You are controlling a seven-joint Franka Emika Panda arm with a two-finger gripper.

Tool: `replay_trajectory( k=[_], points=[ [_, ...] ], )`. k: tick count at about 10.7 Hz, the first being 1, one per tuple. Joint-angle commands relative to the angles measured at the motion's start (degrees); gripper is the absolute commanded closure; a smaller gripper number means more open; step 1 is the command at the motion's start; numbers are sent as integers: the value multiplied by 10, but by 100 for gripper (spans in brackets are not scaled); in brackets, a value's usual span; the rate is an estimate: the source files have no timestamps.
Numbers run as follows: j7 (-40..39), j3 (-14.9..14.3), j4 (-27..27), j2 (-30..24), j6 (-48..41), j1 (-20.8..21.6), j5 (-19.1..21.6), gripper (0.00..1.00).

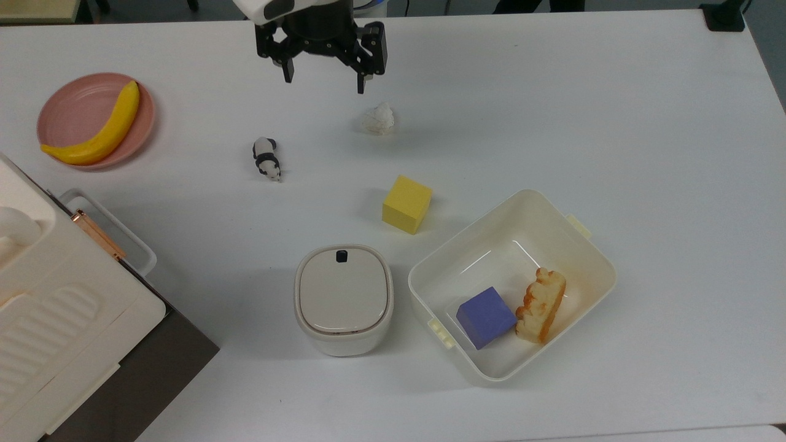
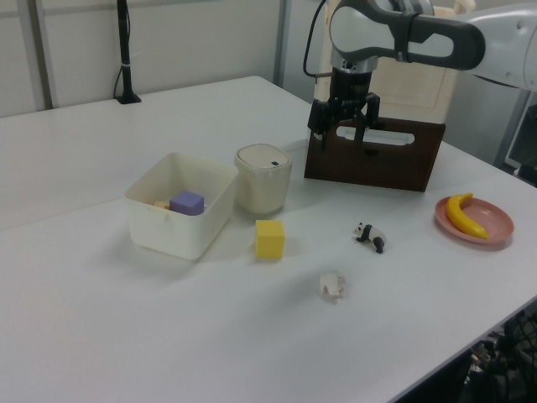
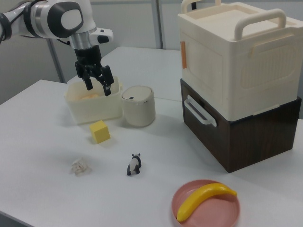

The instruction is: Open the trash can

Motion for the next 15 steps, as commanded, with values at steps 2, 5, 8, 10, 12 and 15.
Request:
replay_trajectory(
  k=[2, 5, 8, 10, 12, 15],
  points=[
    [-13, 166, -23, -37, -22, -160, 9, 0],
    [-13, 165, -26, -49, -23, -163, 10, 0],
    [-13, 165, -27, -51, -18, -165, 10, 0],
    [-14, 165, -27, -51, -18, -164, 9, 0],
    [-14, 161, -24, -48, -18, -164, 10, 0],
    [-14, 161, -22, -45, -18, -165, 10, 0]
  ],
)
